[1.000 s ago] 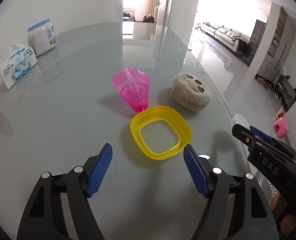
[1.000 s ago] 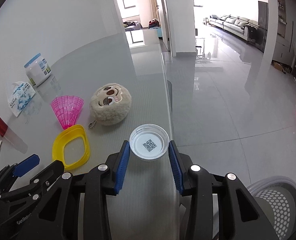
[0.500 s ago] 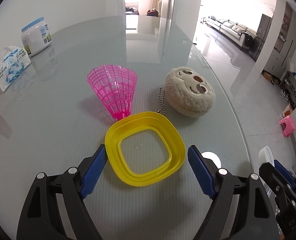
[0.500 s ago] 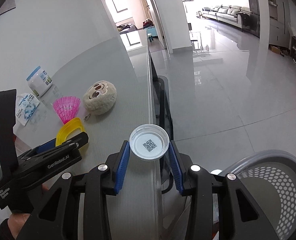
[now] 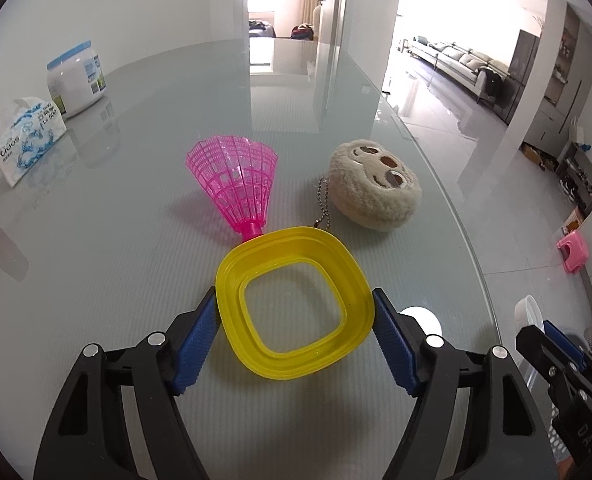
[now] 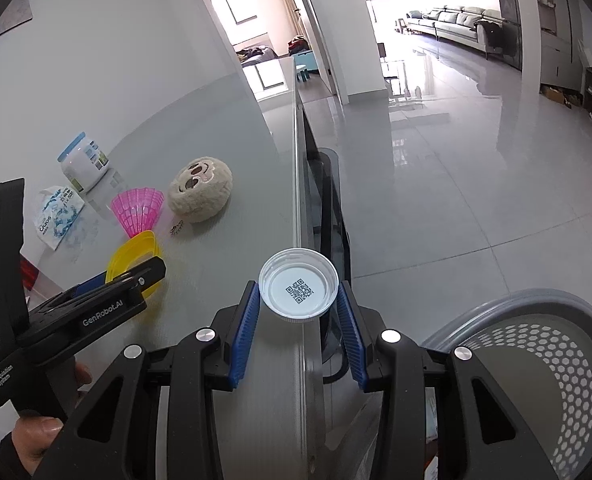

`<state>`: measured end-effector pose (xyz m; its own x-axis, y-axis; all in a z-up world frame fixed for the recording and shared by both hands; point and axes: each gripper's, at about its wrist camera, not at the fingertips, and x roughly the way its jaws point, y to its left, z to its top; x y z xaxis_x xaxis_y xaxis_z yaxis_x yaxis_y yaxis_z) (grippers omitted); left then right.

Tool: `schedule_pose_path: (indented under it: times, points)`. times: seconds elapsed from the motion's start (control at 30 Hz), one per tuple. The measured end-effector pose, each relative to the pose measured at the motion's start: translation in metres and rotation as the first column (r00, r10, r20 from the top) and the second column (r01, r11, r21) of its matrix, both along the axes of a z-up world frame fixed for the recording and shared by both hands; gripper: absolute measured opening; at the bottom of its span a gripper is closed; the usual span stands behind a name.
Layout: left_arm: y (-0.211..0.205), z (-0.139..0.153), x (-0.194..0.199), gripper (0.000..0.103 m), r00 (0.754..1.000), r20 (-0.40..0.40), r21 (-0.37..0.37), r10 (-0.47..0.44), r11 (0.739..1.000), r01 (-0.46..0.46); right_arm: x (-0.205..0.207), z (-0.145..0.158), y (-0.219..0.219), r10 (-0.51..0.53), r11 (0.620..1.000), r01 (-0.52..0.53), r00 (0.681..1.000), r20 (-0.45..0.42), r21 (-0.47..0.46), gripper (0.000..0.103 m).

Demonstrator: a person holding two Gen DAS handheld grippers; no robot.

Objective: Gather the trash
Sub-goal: 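Carry the lid and cap over the grey basket and open both tools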

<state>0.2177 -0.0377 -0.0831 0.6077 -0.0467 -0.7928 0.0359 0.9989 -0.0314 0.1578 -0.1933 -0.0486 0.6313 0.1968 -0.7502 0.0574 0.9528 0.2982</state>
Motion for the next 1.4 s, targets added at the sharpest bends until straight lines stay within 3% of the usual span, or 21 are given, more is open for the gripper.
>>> schedule_pose_path:
  times: [0.37, 0.63, 1.0, 1.4]
  points:
    - [-0.042, 0.039, -0.058, 0.072, 0.986, 0.086, -0.01, -0.146, 0.989, 0.148, -0.054, 0.018, -0.031, -0.069, 0.997, 0.069, 0.998, 0.013, -0.023, 0.039]
    - [-0.106, 0.051, -0.1, 0.072, 0.936, 0.095, -0.037, -0.339, 0.938, 0.343, -0.118, 0.03, -0.079, -0.198, 0.979, 0.2, 0.98, 0.029, -0.048, 0.039]
    - [-0.163, 0.036, -0.142, 0.072, 0.872, 0.07, 0.015, -0.484, 0.875, 0.485, -0.185, 0.023, -0.122, -0.299, 0.952, 0.299, 0.954, 0.013, -0.067, 0.039]
    - [-0.179, 0.013, -0.152, 0.073, 0.835, -0.004, 0.024, -0.55, 0.835, 0.55, -0.206, -0.004, -0.13, -0.32, 0.946, 0.317, 0.947, -0.04, -0.065, 0.039]
